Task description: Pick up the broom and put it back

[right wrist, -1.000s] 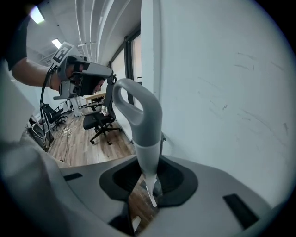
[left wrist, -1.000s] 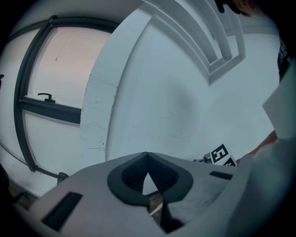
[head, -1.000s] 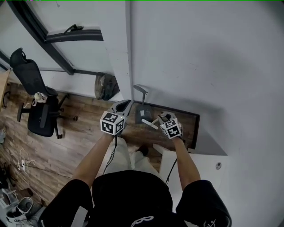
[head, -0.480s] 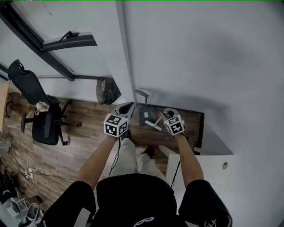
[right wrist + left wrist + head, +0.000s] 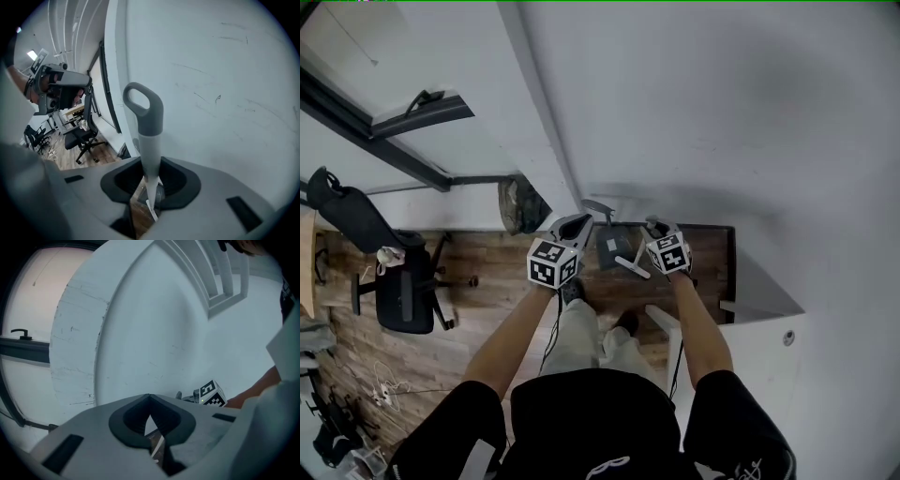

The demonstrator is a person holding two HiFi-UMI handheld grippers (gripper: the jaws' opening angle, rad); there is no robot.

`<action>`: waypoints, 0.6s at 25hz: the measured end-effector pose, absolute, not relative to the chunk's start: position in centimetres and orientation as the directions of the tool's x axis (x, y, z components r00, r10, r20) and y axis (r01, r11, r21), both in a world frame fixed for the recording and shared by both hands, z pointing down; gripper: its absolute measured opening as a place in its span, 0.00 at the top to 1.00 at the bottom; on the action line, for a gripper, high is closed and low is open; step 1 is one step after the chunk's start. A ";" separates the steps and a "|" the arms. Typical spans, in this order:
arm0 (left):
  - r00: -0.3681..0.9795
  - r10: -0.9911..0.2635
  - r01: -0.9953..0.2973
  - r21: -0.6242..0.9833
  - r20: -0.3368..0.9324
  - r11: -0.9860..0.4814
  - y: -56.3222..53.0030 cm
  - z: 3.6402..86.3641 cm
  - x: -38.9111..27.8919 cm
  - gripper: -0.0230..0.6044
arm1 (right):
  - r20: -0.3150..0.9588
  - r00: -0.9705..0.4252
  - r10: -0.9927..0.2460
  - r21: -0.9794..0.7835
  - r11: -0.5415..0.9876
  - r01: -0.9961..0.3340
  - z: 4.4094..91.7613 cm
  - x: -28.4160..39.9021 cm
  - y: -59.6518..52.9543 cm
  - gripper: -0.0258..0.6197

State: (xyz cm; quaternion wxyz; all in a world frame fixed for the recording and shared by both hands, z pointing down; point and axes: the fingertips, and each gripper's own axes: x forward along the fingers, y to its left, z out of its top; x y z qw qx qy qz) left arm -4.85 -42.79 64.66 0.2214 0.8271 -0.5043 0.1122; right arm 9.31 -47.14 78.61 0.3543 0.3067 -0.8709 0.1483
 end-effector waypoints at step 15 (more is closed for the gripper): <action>0.553 -0.705 -0.832 0.262 0.444 -0.488 -46.6 67.0 -3.4 0.94 | 0.717 -0.501 -0.485 -0.141 0.603 -0.786 80.0 8.6 -53.3 0.78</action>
